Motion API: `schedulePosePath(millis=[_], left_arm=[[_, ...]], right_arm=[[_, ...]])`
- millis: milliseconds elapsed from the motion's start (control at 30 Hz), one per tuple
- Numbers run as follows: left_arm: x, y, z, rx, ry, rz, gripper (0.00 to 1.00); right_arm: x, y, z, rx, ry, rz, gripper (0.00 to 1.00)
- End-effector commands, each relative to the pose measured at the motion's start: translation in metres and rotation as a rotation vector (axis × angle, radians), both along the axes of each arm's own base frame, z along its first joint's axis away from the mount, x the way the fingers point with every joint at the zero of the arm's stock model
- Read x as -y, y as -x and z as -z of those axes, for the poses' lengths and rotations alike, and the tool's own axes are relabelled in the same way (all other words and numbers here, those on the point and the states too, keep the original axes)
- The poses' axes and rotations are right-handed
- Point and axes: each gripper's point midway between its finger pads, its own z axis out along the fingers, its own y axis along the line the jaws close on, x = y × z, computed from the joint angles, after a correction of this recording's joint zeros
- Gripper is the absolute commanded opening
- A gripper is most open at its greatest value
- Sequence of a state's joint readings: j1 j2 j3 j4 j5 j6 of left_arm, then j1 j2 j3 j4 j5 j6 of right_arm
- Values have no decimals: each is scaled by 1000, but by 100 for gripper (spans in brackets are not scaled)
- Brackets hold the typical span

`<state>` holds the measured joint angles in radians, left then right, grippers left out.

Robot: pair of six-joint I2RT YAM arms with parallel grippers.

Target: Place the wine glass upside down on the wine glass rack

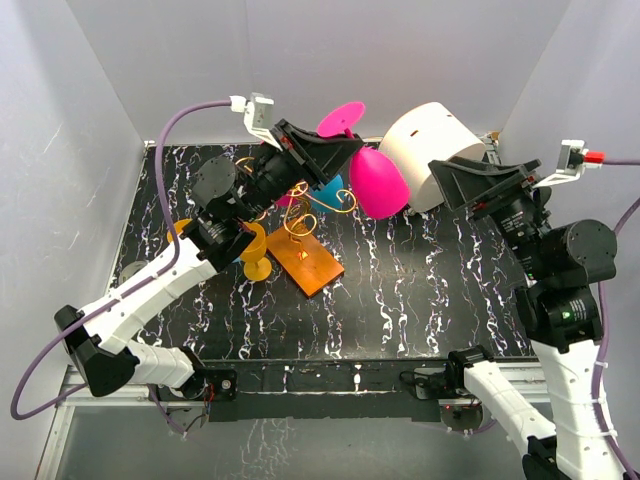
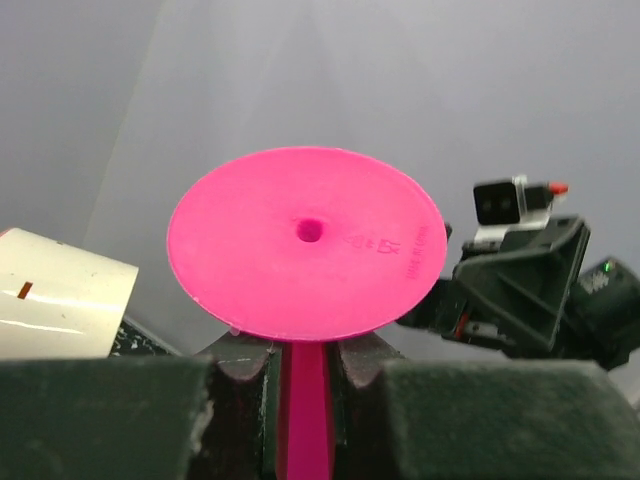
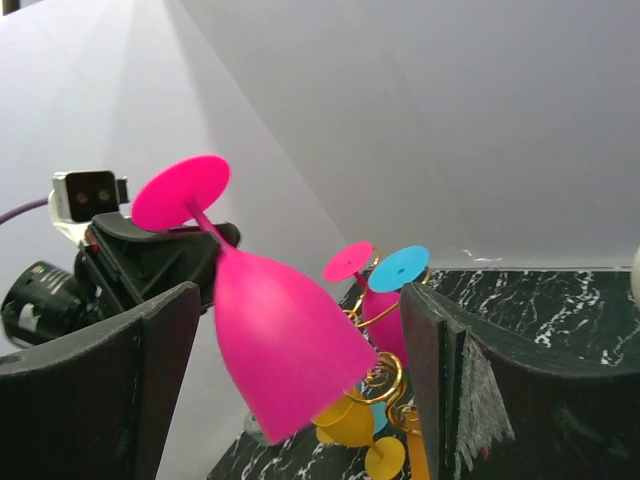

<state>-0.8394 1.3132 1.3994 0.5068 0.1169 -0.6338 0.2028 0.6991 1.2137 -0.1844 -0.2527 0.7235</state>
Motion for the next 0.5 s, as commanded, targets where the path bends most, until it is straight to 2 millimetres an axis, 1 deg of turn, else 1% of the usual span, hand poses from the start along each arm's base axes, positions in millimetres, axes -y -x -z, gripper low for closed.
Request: schedulePosePath(millis=[0,100,167,233,333,467], left_arm=[[5,34,4,238,-145,106,0],[9,43,14,309,-209,148,0],[12,51,21,364,-261,187,0],[13,59,31,394,-314,230,0],[9,63,40,430,-353,226,0],[8,67,44,501,-385,229,0]], right_arm=[[-25,20,-19,72,66,-168,79],[-40,27,-18,76,87,-274,79],[-50,33,-17,80,104,-356,77],[-56,41,-17,87,115,-413,76],[-59,47,-19,95,121,-451,76],[-61,42,-18,55,91,-462,74]])
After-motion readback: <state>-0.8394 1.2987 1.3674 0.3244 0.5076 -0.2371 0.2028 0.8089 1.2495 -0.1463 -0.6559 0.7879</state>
